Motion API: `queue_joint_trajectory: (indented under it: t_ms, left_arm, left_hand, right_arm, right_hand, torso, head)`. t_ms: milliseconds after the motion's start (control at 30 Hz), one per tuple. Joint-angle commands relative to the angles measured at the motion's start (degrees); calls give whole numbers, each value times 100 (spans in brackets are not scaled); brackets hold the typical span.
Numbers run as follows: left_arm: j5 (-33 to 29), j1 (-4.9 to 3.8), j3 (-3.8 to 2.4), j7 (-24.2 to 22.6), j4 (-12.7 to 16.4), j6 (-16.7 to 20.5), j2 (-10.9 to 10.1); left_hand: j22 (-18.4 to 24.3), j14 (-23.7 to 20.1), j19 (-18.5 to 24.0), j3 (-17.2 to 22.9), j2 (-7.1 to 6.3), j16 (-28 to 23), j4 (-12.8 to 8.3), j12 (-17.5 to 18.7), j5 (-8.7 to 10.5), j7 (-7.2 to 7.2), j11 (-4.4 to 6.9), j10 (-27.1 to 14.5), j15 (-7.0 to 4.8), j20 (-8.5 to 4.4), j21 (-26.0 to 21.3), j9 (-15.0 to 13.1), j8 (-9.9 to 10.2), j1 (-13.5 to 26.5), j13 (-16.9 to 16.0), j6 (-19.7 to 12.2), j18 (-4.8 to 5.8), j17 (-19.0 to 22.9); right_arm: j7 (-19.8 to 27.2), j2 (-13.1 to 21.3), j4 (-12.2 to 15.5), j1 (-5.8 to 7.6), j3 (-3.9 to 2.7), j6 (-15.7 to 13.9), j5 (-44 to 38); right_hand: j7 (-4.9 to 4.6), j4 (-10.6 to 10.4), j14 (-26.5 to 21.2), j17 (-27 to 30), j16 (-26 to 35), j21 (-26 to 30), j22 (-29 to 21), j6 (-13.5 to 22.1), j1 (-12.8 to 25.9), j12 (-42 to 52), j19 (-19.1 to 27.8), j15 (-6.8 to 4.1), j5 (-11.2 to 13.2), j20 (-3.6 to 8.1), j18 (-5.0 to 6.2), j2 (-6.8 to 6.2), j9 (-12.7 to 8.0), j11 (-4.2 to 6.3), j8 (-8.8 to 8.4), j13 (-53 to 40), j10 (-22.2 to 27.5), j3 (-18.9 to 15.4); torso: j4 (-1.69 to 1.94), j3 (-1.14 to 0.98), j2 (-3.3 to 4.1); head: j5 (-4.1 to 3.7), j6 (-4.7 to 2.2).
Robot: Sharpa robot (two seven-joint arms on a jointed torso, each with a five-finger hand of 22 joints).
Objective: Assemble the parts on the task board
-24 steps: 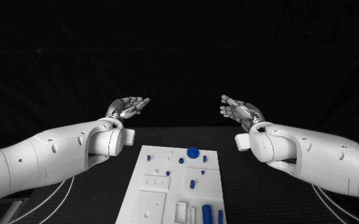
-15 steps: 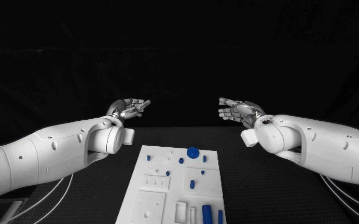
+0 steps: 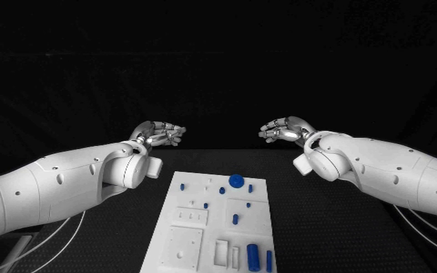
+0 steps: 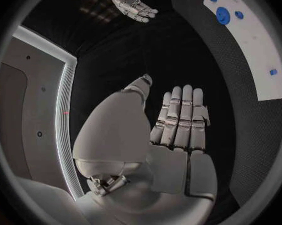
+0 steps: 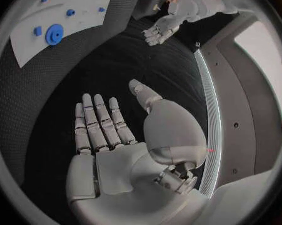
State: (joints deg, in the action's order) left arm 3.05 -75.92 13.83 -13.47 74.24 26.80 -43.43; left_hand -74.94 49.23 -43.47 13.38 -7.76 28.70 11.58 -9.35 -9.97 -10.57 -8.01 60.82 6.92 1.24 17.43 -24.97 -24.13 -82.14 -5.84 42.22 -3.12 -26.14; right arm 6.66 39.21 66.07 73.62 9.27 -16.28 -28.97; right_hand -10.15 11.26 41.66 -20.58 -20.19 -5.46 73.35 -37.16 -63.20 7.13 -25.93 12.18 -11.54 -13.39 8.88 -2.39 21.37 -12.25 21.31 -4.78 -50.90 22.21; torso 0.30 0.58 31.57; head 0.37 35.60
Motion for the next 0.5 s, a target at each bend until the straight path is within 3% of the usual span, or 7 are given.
queue_joint_trajectory:
  t_ms: [33,100,167,300,367,433,500]
  left_arm:
    - [106,-1,-2,-57,187,-656,-119]
    - [105,-2,-5,-113,406,-694,-259]
    - [96,-5,-9,-139,535,-736,-334]
    - [46,-9,-16,-166,745,-736,-416]
    - [30,-16,-21,-165,881,-745,-479]
    - [23,-21,-21,-165,966,-759,-498]
    - [8,-23,-23,-163,1021,-762,-496]
  left_hand:
    - [-139,258,-202,-83,33,104,-158,-58,3,15,33,195,-71,-63,130,49,1,-233,-4,170,-95,-88]
    - [-134,369,-292,-154,101,147,-245,-99,10,60,58,345,-112,-106,212,78,-2,-337,-13,307,-100,-146]
    - [-128,379,-295,-199,126,136,-276,-93,10,71,66,379,-117,-116,227,99,13,-369,-12,350,-92,-163]
    - [-113,325,-249,-269,141,59,-323,-20,-13,78,40,339,-95,-104,214,143,57,-417,18,401,-71,-169]
    - [-105,290,-216,-295,147,8,-337,26,-25,75,24,306,-79,-90,196,166,84,-436,36,410,-65,-165]
    - [-103,285,-207,-302,154,-10,-344,42,-36,74,18,299,-74,-86,190,176,97,-447,42,412,-64,-166]
    - [-101,278,-200,-309,154,-26,-349,55,-42,73,12,294,-70,-82,185,184,106,-452,47,416,-64,-166]
  right_arm:
    - [143,-60,-38,-5,-10,-83,-1861]
    - [116,-109,-49,-5,-21,-30,-2418]
    - [97,-131,-35,-5,-28,-35,-2736]
    - [6,-175,-12,-5,-40,9,-3590]
    - [-67,-204,6,-5,-52,78,-4011]
    - [-136,-261,-2,-7,-54,81,-4369]
    - [-231,-306,2,-23,-54,151,-4755]
  right_hand:
    - [-56,508,1262,-293,-480,-261,-160,-961,-198,157,-1301,-500,433,-52,552,-276,-20,312,210,-15,-1055,1163]
    - [-1,477,1618,-426,-628,-395,-184,-1129,-234,147,-1682,-658,624,-19,612,-376,-27,368,230,-3,-1228,1455]
    - [63,499,1863,-537,-735,-498,-200,-1260,-231,138,-1986,-781,630,74,612,-418,-27,417,255,4,-1344,1582]
    - [112,539,2429,-819,-982,-739,-198,-1393,-291,44,-2640,-1029,631,312,612,-495,-54,453,234,46,-1454,1703]
    - [107,546,2554,-931,-1027,-794,-187,-1391,-359,-30,-2795,-1058,637,379,612,-579,-74,454,199,71,-1431,1708]
    - [117,547,2592,-1033,-1012,-806,-176,-1282,-470,-213,-2854,-1016,650,407,612,-746,-113,395,110,108,-1226,1677]
    - [82,545,2672,-1122,-1040,-870,-126,-1209,-564,-281,-2947,-1001,545,440,612,-842,-134,371,58,99,-1170,1636]
  torso:
    - [49,0,88]
    - [76,-1,153]
    - [94,4,208]
    - [178,11,319]
    - [218,13,373]
    - [268,21,454]
    - [312,29,510]
  head:
    - [5,15]
    - [-6,-4]
    - [-10,-10]
    - [-68,3]
    - [-73,17]
    - [-97,-26]
    - [-117,-17]
